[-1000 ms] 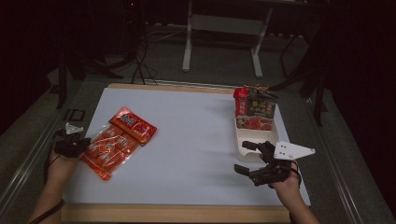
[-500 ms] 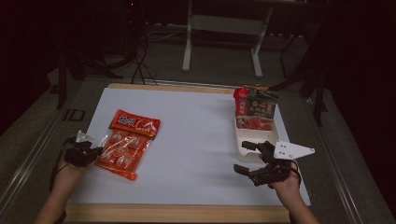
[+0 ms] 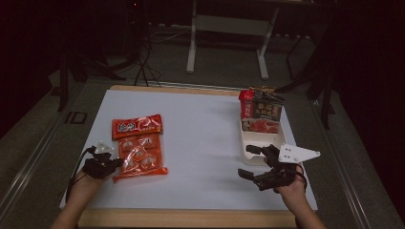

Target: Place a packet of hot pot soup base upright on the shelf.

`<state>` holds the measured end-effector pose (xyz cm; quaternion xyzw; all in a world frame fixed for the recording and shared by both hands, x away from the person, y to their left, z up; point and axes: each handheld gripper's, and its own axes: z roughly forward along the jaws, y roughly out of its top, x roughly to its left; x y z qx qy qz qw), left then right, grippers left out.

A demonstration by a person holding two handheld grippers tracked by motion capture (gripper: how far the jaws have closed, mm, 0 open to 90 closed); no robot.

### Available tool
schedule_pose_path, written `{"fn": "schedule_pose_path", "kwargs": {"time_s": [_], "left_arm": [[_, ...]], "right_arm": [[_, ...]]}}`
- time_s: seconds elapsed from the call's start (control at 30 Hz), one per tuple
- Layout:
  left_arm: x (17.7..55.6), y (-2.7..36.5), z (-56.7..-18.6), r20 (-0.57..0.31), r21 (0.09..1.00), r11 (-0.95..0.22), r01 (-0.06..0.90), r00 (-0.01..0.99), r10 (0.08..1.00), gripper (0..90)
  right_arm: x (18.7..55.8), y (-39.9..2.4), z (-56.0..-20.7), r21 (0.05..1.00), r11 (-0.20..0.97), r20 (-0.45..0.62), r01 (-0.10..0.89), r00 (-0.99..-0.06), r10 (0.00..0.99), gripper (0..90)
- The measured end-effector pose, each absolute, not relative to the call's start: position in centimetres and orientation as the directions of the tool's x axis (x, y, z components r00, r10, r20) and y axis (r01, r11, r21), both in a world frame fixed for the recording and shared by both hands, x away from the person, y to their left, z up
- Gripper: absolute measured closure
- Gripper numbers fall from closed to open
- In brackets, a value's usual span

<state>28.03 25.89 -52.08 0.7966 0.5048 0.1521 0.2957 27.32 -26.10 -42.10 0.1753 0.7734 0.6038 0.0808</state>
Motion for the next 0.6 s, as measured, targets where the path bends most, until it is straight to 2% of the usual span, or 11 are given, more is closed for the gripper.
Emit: {"fn": "schedule_pose_path", "kwargs": {"time_s": [0.13,0.2,0.33,0.6], "left_arm": [[27.8,24.8,-52.0,-0.046,0.632,-0.332,0.7,0.461,0.886,90.0],[28.0,25.0,-51.9,-0.076,0.648,-0.29,0.704,0.438,0.896,90.0],[28.8,25.8,-51.6,-0.079,0.668,-0.231,0.707,0.377,0.923,90.0],[31.5,27.2,-51.2,-0.048,0.665,-0.196,0.721,0.302,0.952,90.0]], "right_arm": [[27.3,-26.0,-42.1,0.962,0.212,0.086,0.173,-0.927,0.365,14.3],[27.2,-26.1,-42.1,0.962,0.213,0.083,0.17,-0.926,0.368,14.4],[27.2,-26.3,-42.0,0.963,0.207,0.085,0.172,-0.925,0.371,14.3],[27.1,-26.7,-41.9,0.967,0.194,0.085,0.167,-0.923,0.376,14.3]]}}
